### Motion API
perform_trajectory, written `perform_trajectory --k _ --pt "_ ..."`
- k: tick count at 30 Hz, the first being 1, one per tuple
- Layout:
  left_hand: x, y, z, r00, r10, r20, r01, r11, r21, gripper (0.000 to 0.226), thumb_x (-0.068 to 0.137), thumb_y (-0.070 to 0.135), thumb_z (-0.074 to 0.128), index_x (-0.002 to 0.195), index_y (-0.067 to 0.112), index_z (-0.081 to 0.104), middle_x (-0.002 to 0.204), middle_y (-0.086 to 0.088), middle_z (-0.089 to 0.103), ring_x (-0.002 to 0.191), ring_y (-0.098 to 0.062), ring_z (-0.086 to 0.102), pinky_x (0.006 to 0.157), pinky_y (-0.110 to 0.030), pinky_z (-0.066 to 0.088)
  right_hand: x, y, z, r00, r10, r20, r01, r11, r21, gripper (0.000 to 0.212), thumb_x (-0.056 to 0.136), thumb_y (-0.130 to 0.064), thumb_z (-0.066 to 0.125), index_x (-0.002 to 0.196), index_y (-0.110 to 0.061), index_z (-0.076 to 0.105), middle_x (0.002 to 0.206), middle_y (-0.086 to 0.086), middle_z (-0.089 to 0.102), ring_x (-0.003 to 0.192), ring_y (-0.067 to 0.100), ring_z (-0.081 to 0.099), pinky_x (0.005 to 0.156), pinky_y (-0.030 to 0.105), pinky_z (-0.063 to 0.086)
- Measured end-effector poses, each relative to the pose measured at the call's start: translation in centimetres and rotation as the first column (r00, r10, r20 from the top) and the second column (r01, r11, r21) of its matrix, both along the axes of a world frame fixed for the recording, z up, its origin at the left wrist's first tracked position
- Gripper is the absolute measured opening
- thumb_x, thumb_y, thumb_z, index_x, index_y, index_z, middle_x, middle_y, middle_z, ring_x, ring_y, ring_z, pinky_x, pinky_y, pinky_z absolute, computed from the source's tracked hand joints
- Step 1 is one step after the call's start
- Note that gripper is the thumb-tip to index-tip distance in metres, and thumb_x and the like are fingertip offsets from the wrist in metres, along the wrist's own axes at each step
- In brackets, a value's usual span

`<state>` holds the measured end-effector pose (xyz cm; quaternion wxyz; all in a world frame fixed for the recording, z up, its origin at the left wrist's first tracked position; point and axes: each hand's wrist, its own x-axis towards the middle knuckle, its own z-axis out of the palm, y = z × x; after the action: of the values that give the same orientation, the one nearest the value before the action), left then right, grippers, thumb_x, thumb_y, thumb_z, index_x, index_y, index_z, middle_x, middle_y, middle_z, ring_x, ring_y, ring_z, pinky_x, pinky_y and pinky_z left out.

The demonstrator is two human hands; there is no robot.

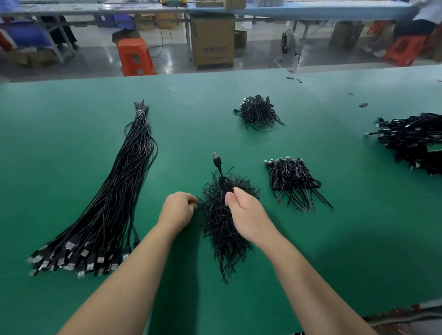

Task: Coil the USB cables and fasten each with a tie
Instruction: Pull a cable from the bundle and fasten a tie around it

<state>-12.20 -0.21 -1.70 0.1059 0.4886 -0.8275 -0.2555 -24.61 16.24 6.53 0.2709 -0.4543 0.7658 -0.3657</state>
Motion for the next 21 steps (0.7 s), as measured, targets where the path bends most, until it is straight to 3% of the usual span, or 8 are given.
perform_trajectory --k 3,6,10,13,15,17,20,21 --pt "0.9 0.1 0.1 1.000 0.008 0.026 -0.008 1.000 -0.017 0.026 0.097 0.009 0.056 0.113 0.012 0.075 0.110 -0.005 0.075 0.083 -0.019 0.067 0.084 -0.031 0.056 0.1 0.0 0.1 1.000 0.003 0.004 -0.003 1.000 -0.004 0.038 0.108 -0.036 0.032 0.076 -0.017 0.034 0.073 -0.003 0.043 0.068 0.015 0.040 0.067 0.037 0.037" --pt "1.5 0.6 0.3 0.997 0.078 0.008 -0.078 0.996 -0.053 0.023 0.095 0.010 0.055 0.098 0.011 0.078 0.088 -0.001 0.074 0.066 -0.012 0.063 0.067 -0.028 0.055 0.5 0.0 0.4 1.000 0.012 0.002 -0.012 1.000 -0.007 0.038 0.108 -0.037 0.032 0.078 -0.014 0.037 0.076 0.001 0.048 0.073 0.018 0.046 0.075 0.042 0.043" --pt "1.6 1.7 0.9 0.984 0.170 -0.048 -0.173 0.980 -0.093 0.017 0.093 0.021 0.063 0.083 0.011 0.073 0.080 0.001 0.068 0.070 -0.016 0.063 0.066 -0.029 0.051 0.8 0.1 0.4 1.000 0.024 -0.016 -0.024 1.000 -0.002 0.040 0.108 -0.037 0.031 0.086 -0.008 0.045 0.089 0.008 0.060 0.088 0.026 0.056 0.091 0.048 0.047" --pt "2.2 2.4 1.5 0.968 0.232 -0.092 -0.242 0.962 -0.127 0.018 0.093 0.024 0.063 0.076 0.016 0.065 0.082 -0.002 0.065 0.068 -0.018 0.060 0.063 -0.031 0.050 0.7 0.3 0.4 0.999 0.026 -0.027 -0.026 1.000 0.000 0.039 0.108 -0.037 0.031 0.084 -0.009 0.043 0.083 0.005 0.057 0.085 0.023 0.056 0.091 0.051 0.047" --pt "2.9 2.8 1.8 0.952 0.269 -0.145 -0.288 0.949 -0.132 0.019 0.092 0.024 0.063 0.074 0.017 0.062 0.081 -0.001 0.062 0.067 -0.016 0.059 0.062 -0.032 0.050 0.7 0.3 0.2 0.999 0.028 -0.026 -0.028 1.000 -0.004 0.040 0.109 -0.037 0.031 0.088 -0.007 0.046 0.100 0.008 0.064 0.101 0.025 0.058 0.097 0.048 0.045" --pt "3.7 3.2 2.0 0.935 0.294 -0.199 -0.315 0.945 -0.086 0.018 0.089 0.023 0.065 0.072 0.017 0.061 0.079 0.001 0.062 0.068 -0.013 0.058 0.059 -0.029 0.045 0.9 0.4 0.0 1.000 0.020 -0.021 -0.020 1.000 -0.010 0.041 0.109 -0.038 0.030 0.100 -0.004 0.051 0.117 0.012 0.063 0.113 0.028 0.056 0.101 0.047 0.042" --pt "4.2 4.1 2.5 0.880 0.374 -0.293 -0.362 0.927 0.098 0.015 0.085 0.020 0.066 0.071 0.017 0.062 0.070 0.003 0.064 0.065 -0.011 0.057 0.054 -0.025 0.038 1.2 0.4 0.1 0.999 0.037 -0.001 -0.037 0.998 -0.053 0.041 0.108 -0.038 0.031 0.112 -0.003 0.051 0.098 0.006 0.062 0.091 0.026 0.060 0.093 0.054 0.049" --pt "4.2 4.5 2.8 0.857 0.402 -0.321 -0.372 0.915 0.154 0.014 0.084 0.019 0.065 0.071 0.016 0.063 0.067 0.003 0.064 0.062 -0.013 0.056 0.054 -0.026 0.038 1.4 0.4 0.1 0.999 0.050 0.011 -0.049 0.997 -0.059 0.042 0.108 -0.039 0.031 0.119 -0.003 0.050 0.100 0.008 0.063 0.092 0.027 0.060 0.092 0.054 0.049"
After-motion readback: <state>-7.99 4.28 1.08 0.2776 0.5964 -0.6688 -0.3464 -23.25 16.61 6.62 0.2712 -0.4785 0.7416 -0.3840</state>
